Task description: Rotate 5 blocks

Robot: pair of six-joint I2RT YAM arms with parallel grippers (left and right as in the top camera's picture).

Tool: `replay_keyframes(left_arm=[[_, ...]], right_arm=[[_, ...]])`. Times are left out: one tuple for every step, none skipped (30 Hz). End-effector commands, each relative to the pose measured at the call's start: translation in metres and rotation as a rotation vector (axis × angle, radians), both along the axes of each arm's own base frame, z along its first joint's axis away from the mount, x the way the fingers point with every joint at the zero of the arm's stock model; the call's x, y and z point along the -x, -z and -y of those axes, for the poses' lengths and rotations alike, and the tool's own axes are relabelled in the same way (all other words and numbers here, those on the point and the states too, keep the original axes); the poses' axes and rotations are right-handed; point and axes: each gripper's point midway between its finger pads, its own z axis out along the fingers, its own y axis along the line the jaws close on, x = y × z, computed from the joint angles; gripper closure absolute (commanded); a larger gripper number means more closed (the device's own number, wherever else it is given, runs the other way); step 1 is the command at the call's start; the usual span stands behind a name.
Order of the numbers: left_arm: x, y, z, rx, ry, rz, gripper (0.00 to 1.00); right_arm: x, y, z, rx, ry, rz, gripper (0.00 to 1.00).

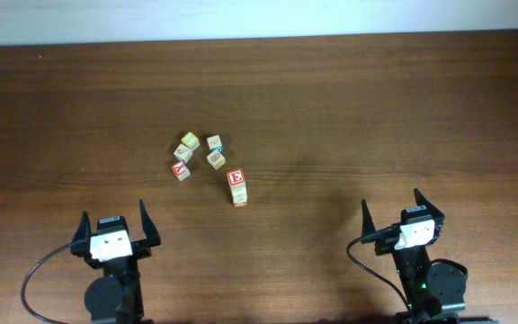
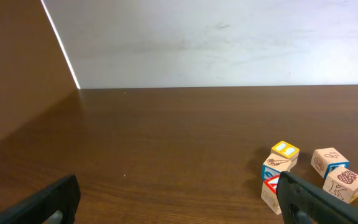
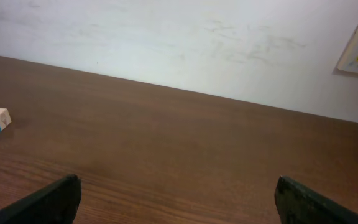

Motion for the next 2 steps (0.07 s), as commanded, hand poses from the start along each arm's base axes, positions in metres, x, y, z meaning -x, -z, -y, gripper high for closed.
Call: replay_keyframes(left_arm=[[-0.0002, 0.0025, 0.0009, -0.017, 0.005, -0.004, 0.01], [-0.0002, 0.0026, 0.0009, -0.017, 0.005, -0.005, 0.01]], right_arm=[[0.0002, 0.0025, -0.0020, -0.012, -0.008, -0.002, 0.02], [0.0002, 0.0025, -0.0020, -0.012, -0.008, -0.002, 0.01]])
